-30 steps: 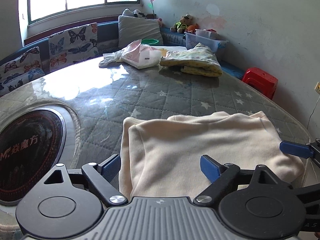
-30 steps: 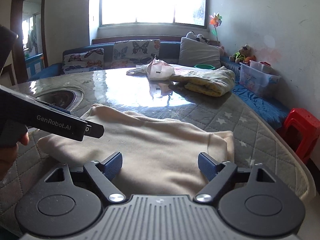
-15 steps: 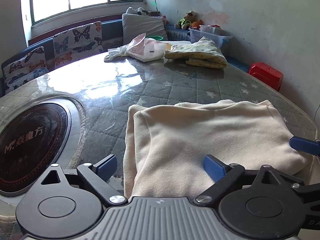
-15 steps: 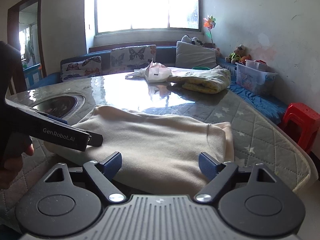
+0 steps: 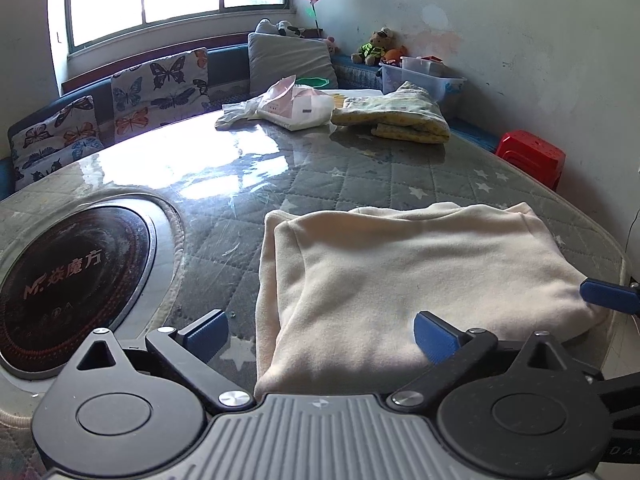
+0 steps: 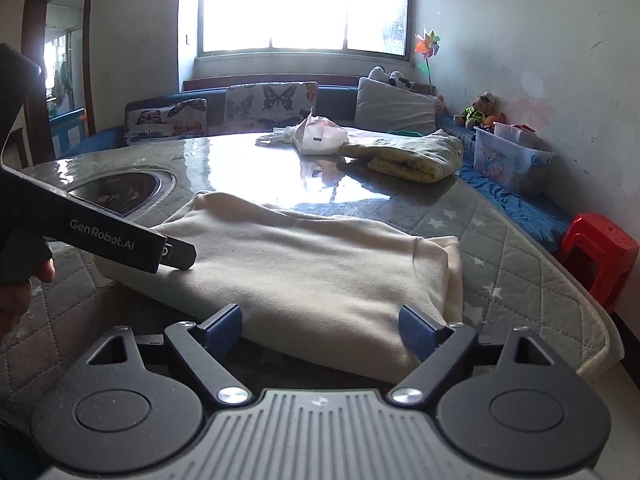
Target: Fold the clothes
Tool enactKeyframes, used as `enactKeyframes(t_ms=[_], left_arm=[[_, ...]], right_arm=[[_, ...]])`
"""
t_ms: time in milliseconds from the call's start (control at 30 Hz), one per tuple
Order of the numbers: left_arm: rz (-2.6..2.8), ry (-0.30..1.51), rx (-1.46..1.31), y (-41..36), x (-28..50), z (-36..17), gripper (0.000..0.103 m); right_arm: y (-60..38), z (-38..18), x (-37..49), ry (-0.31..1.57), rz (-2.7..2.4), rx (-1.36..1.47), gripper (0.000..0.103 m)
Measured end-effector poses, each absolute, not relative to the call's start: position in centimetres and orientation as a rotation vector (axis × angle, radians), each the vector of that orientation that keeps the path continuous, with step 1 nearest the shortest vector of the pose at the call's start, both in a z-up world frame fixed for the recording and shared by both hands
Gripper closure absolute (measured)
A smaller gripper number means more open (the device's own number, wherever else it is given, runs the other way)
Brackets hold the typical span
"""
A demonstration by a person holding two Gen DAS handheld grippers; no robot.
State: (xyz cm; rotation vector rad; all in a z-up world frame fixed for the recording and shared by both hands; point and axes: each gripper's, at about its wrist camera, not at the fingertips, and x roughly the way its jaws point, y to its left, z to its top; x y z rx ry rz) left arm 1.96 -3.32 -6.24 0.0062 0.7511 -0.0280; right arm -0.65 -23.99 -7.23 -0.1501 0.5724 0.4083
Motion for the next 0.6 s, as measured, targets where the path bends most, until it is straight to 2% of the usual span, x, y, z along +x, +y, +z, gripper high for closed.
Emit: enactKeyframes(t_ms=[267,600], left_arm=[[-0.033,0.759,0.020,-3.6,1.0,-5.9,0.000],[-0.041,0.761,0.016,-3.7,-0.6,-5.6,0.000]], right_arm=[[-24.2,-7.0,-1.6,0.586,0.381,-0.157,0.006],[-24.2,-6.6,-3.0,0.580,0.370,-0.161,0.001]])
